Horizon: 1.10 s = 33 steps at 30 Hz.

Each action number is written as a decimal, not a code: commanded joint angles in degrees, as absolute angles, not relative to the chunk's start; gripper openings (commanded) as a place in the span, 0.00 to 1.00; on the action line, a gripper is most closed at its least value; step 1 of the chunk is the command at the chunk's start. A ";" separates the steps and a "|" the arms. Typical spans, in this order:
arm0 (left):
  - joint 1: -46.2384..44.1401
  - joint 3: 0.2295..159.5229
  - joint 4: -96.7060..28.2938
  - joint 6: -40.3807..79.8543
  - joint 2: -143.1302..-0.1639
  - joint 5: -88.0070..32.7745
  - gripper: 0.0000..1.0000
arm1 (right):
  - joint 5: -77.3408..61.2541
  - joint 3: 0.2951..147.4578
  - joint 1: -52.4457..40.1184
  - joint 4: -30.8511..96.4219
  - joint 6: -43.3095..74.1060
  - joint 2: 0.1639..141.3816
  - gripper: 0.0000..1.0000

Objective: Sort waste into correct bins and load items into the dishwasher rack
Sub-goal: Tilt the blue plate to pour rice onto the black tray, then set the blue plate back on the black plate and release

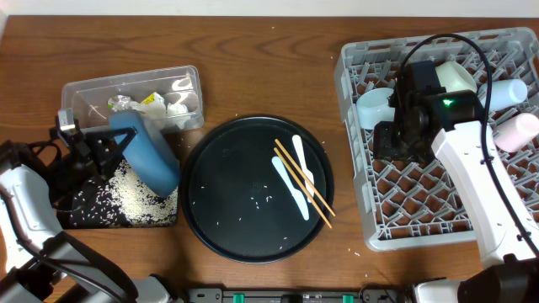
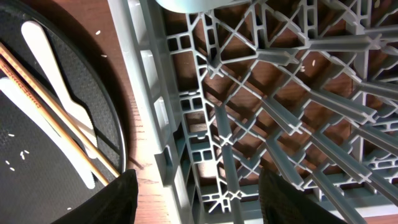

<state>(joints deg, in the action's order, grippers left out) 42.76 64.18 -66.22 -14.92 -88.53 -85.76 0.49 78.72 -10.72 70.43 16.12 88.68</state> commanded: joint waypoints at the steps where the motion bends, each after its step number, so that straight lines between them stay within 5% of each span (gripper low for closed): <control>1: 43.07 64.12 -66.28 -21.85 -86.30 -89.01 0.06 | 1.17 79.81 -10.35 70.37 16.23 88.71 0.59; 19: 35.38 67.46 -65.45 -15.25 -78.30 -78.81 0.06 | 1.15 79.81 -10.35 69.95 16.25 88.71 0.59; 33: 0.16 67.72 -53.19 1.41 -75.46 -41.56 0.06 | 1.10 79.81 -10.35 69.54 16.27 88.71 0.59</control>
